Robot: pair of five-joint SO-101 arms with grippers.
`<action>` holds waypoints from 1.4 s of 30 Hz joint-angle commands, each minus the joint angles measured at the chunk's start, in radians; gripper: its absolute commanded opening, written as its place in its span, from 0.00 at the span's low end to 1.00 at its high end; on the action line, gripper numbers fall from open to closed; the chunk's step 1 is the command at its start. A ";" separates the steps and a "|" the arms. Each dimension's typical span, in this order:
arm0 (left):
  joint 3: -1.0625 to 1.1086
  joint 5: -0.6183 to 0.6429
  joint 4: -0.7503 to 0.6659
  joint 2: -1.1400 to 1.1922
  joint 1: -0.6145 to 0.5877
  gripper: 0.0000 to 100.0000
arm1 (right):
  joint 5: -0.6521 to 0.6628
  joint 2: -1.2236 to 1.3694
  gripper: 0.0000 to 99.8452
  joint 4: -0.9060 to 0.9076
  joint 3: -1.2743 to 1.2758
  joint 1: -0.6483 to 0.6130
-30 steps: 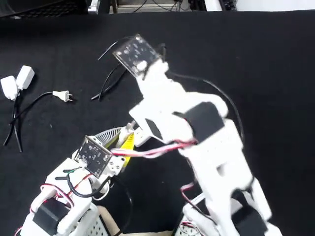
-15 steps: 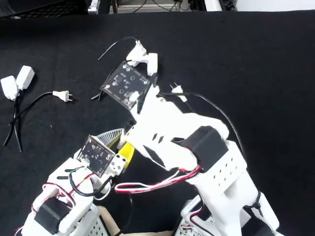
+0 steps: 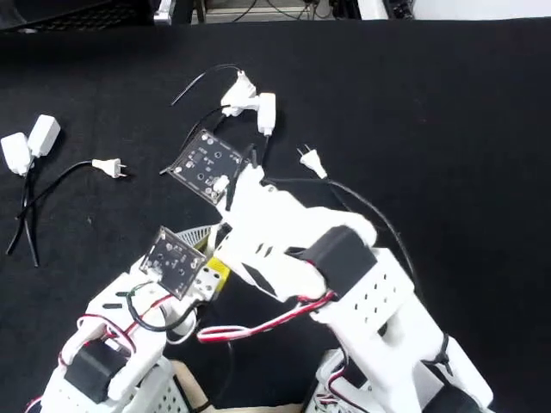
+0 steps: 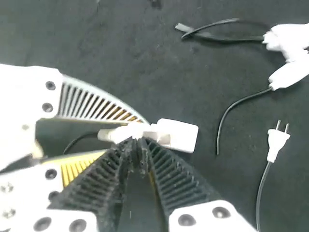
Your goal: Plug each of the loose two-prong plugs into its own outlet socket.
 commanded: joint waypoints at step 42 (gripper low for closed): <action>-0.001 -0.005 -0.023 -0.009 0.085 0.03 | 0.080 -0.145 0.01 -0.120 0.087 0.034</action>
